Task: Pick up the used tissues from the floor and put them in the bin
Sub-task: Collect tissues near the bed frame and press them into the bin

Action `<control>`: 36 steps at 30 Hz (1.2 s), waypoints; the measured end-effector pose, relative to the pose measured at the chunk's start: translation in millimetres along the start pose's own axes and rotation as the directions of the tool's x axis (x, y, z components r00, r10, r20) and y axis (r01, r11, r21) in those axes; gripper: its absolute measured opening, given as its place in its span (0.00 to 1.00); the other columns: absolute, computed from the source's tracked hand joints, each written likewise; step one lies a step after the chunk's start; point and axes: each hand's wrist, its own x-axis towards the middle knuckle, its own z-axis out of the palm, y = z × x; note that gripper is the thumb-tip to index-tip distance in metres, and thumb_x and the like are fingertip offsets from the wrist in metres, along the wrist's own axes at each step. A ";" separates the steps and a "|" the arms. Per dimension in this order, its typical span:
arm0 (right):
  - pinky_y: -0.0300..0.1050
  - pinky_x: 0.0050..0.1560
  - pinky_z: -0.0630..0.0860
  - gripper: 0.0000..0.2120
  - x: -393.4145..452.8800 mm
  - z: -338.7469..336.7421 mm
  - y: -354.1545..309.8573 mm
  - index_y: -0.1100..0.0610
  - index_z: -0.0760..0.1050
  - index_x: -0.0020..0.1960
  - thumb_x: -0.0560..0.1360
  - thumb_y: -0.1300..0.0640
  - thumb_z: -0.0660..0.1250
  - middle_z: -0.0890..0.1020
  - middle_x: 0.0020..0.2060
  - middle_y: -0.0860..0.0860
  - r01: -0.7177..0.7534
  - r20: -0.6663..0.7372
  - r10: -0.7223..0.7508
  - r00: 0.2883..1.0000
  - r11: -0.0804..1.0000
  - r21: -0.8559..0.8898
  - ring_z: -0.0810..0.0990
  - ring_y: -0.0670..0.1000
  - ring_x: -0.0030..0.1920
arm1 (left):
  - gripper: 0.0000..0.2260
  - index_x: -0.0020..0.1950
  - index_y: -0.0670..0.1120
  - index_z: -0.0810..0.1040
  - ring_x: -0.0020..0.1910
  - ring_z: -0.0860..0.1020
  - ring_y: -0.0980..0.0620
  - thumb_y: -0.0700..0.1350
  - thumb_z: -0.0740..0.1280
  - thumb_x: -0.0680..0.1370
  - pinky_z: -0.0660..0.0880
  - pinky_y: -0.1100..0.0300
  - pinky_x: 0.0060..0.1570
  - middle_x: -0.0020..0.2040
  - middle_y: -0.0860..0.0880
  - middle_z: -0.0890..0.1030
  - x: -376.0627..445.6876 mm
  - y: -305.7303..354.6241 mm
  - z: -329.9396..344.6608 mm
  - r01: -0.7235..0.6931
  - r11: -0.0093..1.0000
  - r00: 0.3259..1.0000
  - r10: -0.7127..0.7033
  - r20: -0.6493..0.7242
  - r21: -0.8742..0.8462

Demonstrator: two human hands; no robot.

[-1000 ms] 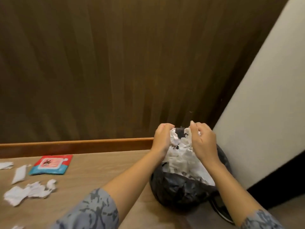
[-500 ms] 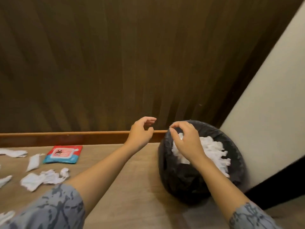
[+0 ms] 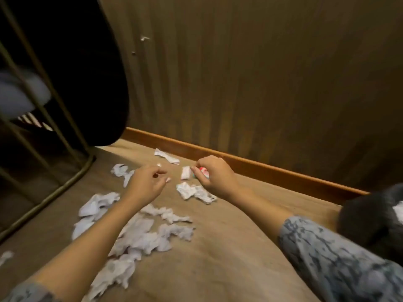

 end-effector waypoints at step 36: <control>0.54 0.62 0.73 0.10 -167.3 370.4 -189.0 0.54 0.73 0.57 0.81 0.51 0.60 0.74 0.62 0.53 0.383 0.509 -0.595 0.622 0.798 0.464 0.71 0.53 0.65 | 0.26 0.40 0.46 0.78 0.46 0.77 0.46 0.69 0.59 0.73 0.76 0.52 0.46 0.47 0.46 0.78 -419.5 -243.0 39.2 0.717 0.640 0.525 -0.757 -0.390 -0.277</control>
